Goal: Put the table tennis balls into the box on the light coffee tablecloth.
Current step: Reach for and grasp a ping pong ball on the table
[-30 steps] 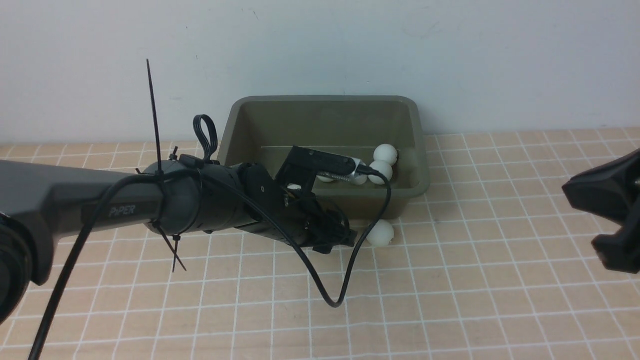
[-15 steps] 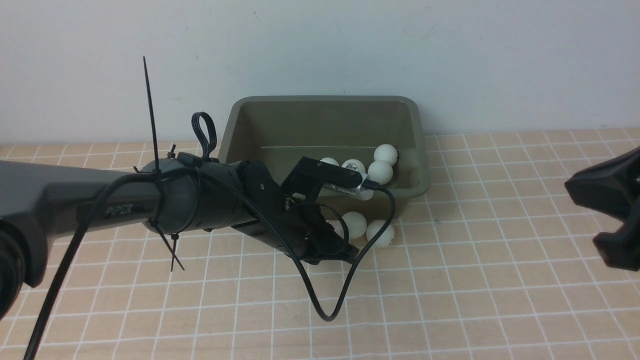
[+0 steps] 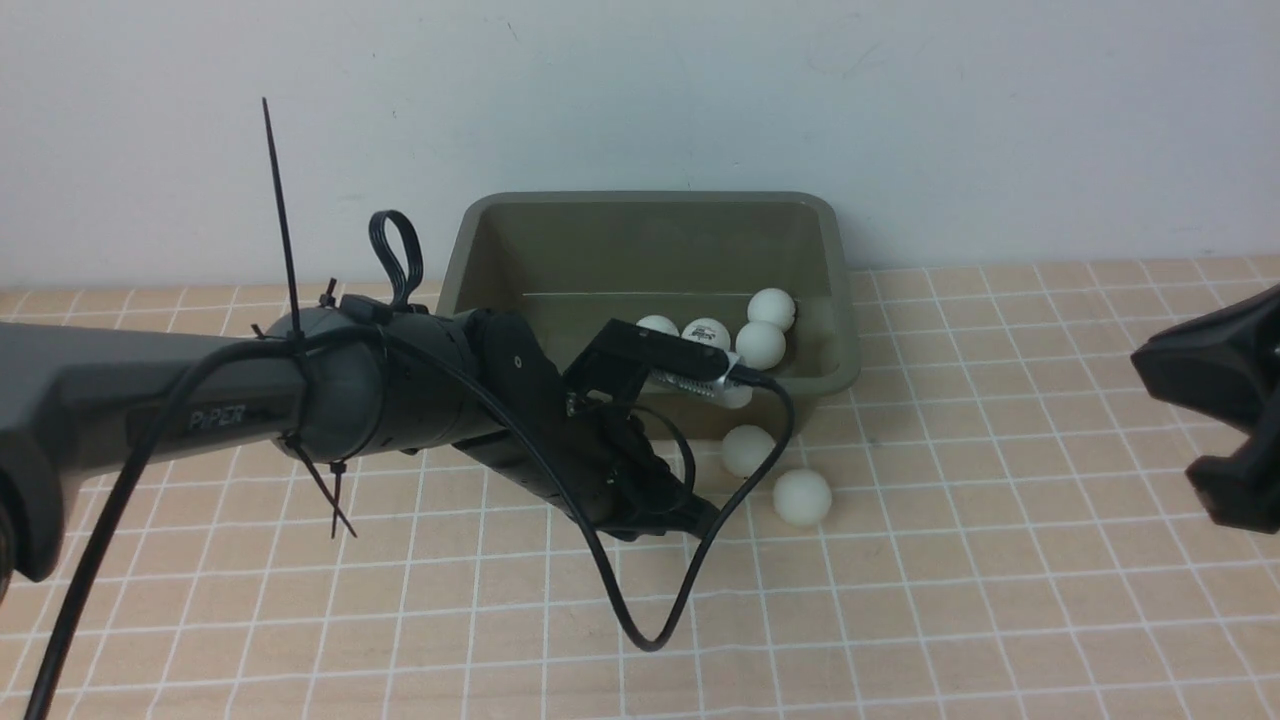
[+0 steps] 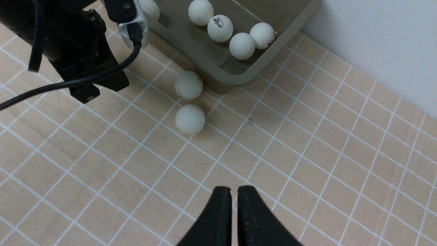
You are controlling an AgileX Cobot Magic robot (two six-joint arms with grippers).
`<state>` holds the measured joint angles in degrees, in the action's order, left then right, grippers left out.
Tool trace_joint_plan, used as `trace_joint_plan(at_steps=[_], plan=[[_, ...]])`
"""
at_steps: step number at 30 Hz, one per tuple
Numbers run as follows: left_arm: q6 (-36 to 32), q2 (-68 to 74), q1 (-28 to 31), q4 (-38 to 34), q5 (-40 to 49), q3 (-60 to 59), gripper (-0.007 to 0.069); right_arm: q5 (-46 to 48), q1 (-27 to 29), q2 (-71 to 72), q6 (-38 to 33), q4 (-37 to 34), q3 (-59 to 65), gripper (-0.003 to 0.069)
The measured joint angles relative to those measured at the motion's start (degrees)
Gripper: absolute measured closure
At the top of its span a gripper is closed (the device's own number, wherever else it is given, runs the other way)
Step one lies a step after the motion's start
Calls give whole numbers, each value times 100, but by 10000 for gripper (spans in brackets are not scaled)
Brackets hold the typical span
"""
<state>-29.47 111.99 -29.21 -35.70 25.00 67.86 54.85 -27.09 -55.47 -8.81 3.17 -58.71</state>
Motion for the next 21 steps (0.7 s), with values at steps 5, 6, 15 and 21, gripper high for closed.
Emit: trace_joint_plan(at_steps=[5,6,15,21], plan=[[-140,-62,0,-59,571,0,634,32,0,0,17,0,0,636],[-223,-122,0,-139,726,0,622,52,0,0,43,0,0,636],[-1813,-1458,0,-2027,1818,-5,575,117,0,0,407,6,0,636],[-2602,-2711,75,-2377,1867,-5,552,360,0,-7,673,13,0,636]])
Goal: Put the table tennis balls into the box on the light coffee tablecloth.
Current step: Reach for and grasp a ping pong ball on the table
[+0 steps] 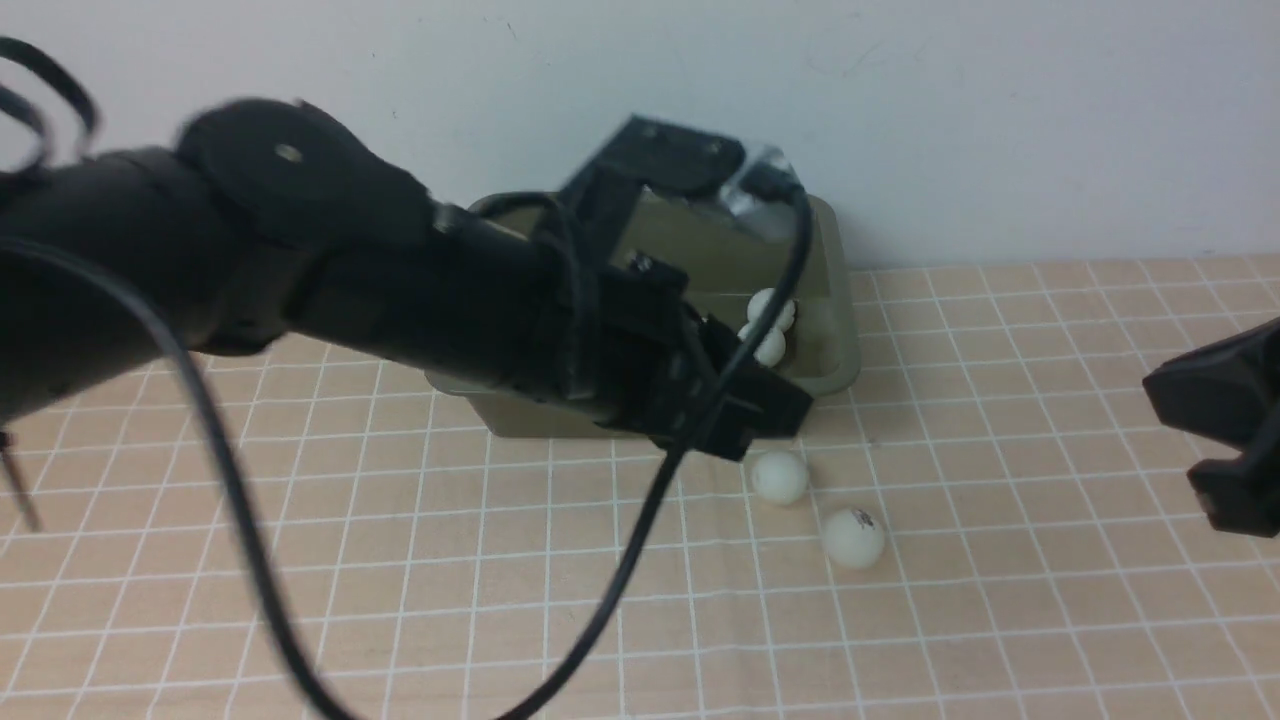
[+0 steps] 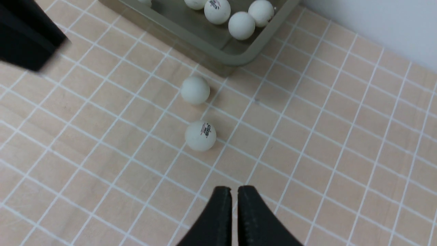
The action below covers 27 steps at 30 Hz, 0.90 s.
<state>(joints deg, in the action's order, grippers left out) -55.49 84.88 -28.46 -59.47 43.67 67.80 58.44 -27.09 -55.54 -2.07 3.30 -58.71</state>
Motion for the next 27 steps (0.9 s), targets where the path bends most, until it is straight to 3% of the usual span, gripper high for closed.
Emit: trace_joint_plan(at_steps=[5,7,12,17,22,27], plan=[[555,-922,402,905,-232,0,479,219,0,-183,177,0,0,636],[1320,-1269,673,1718,-163,0,417,262,0,-443,208,0,0,636],[2156,-1734,810,3222,-63,-18,315,213,0,-1146,-11,-64,0,636],[2903,-2115,816,3891,1,-18,276,-414,0,-2041,-416,-165,0,614],[3295,-2245,816,4273,283,-18,272,-1103,0,-2852,-961,-330,0,505],[3657,-2250,816,4754,440,-18,272,-1328,0,-3440,-1042,-330,0,288]])
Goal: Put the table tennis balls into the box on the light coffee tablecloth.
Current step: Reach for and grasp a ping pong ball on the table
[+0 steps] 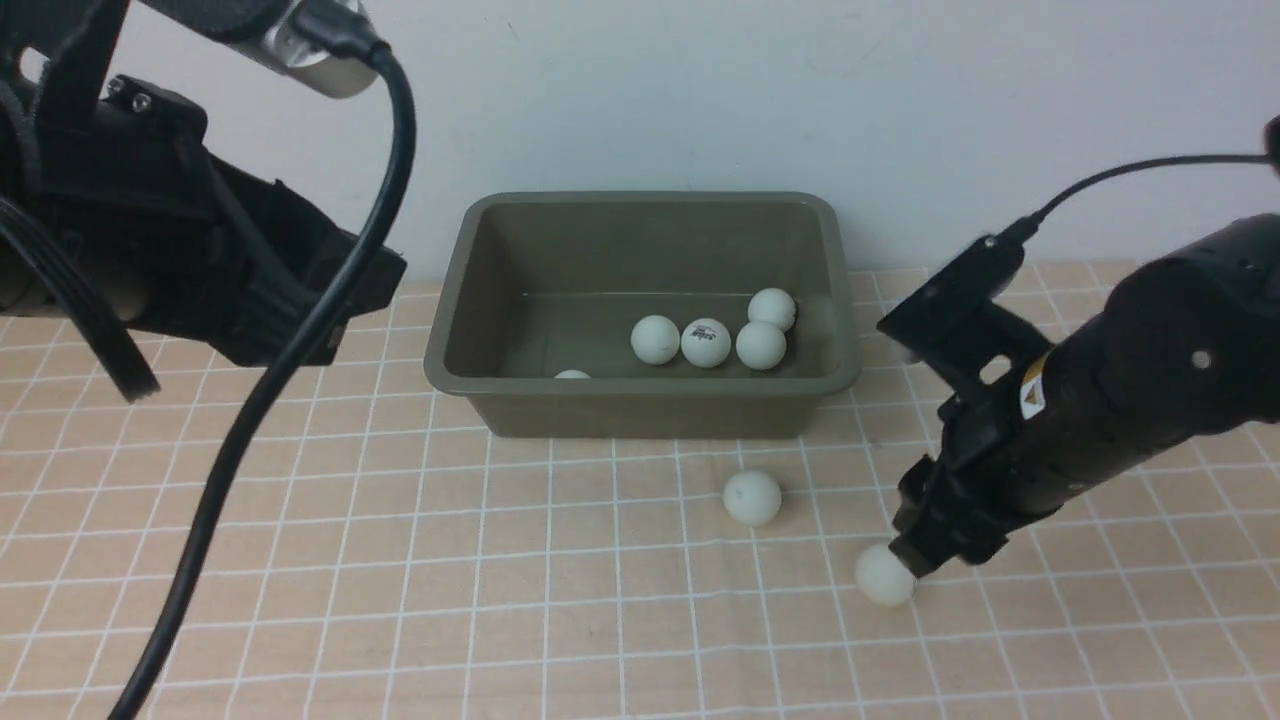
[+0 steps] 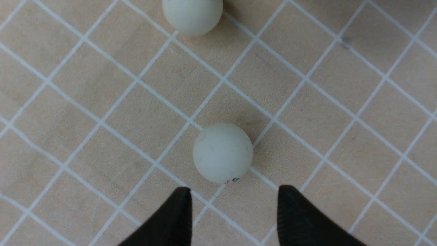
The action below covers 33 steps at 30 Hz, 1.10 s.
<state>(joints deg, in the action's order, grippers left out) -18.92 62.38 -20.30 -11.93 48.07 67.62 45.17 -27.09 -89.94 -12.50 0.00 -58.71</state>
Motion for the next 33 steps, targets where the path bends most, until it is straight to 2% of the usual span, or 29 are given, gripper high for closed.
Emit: trace_joint_plan(at_steps=[1,4,10,24,28,30,33], plan=[[56,0,0,59,13,0,272,-47,0,-110,6,-32,0,243],[128,0,0,120,51,0,272,-143,0,-351,32,-32,0,178],[133,0,0,136,77,0,272,-187,0,-648,65,-204,0,160],[146,0,0,136,83,0,272,-256,0,-1251,93,-265,-6,224],[146,0,0,136,90,0,272,-295,0,-1386,373,0,-6,259],[199,0,0,136,93,0,272,-381,0,-1398,714,377,-6,300],[231,0,0,136,115,0,272,-475,0,-1379,1061,834,-16,300]])
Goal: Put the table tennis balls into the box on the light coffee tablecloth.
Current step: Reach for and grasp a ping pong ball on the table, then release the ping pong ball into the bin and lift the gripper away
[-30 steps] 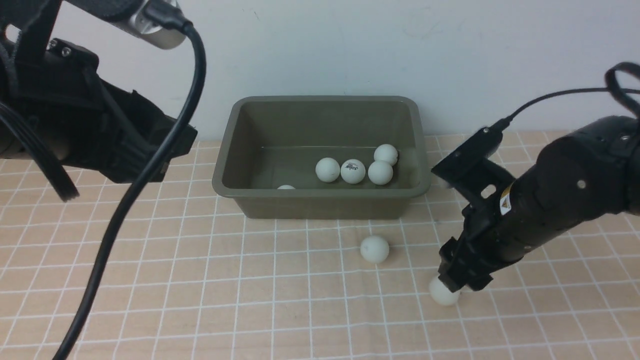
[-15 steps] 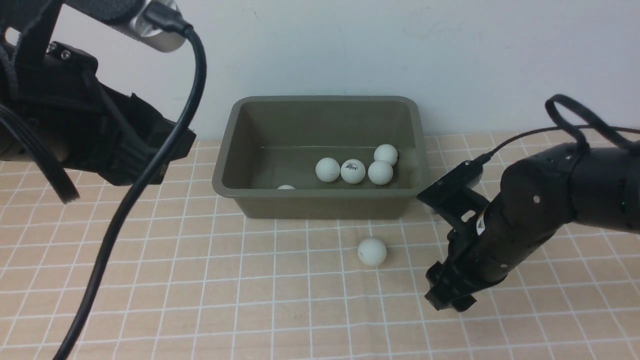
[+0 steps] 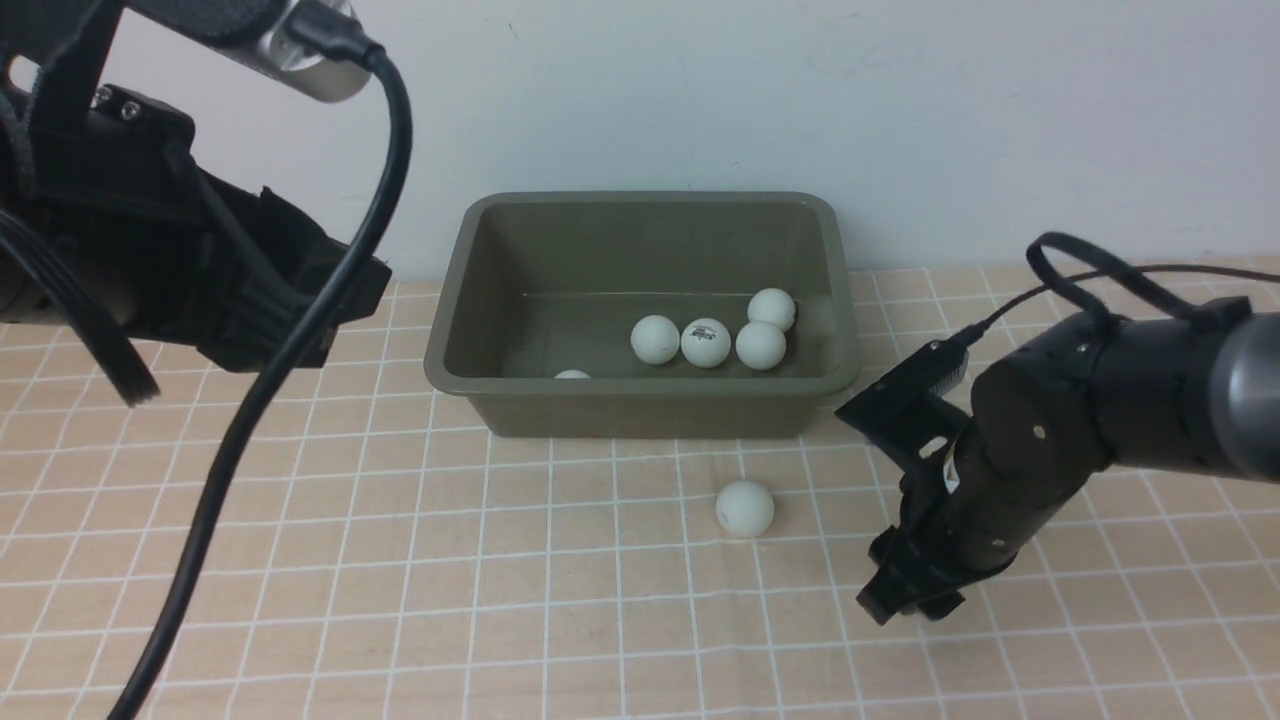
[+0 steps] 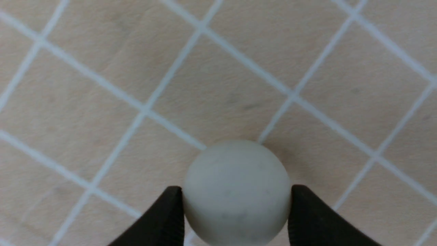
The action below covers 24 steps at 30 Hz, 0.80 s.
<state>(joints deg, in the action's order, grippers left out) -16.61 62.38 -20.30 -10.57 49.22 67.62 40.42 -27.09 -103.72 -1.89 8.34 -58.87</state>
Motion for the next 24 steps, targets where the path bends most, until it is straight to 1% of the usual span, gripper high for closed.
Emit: trace_joint_plan(at_steps=[3,8,11,12,13,15,16,17,18,19,20,24], plan=[[1,0,0,0,56,0,272,156,0,148,158,297,-181,300],[8,0,0,0,137,-1,272,447,0,555,-103,302,-873,300],[8,0,0,0,149,-1,272,477,0,656,-561,-54,-1671,300],[8,0,0,0,150,-1,272,477,0,621,-813,-230,-1887,300],[8,0,0,0,150,-1,272,477,0,621,-862,-272,-1931,300],[8,0,0,-12,154,-1,272,518,0,372,-1604,-940,-2447,300],[8,0,0,-12,160,-1,272,522,0,342,-1604,-999,-2490,300],[8,0,0,-38,164,-1,272,567,0,26,-2163,-1517,-2864,300],[8,0,0,-37,169,-1,272,569,0,-54,-2215,-1574,-2945,300],[8,0,0,-43,169,-1,272,577,0,-222,-2391,-1836,-3105,300],[8,0,0,-43,169,-1,272,577,11,-608,-2712,-2180,-3455,300],[8,0,0,-66,238,-1,272,577,166,-1306,-3087,-2833,-4081,300]])
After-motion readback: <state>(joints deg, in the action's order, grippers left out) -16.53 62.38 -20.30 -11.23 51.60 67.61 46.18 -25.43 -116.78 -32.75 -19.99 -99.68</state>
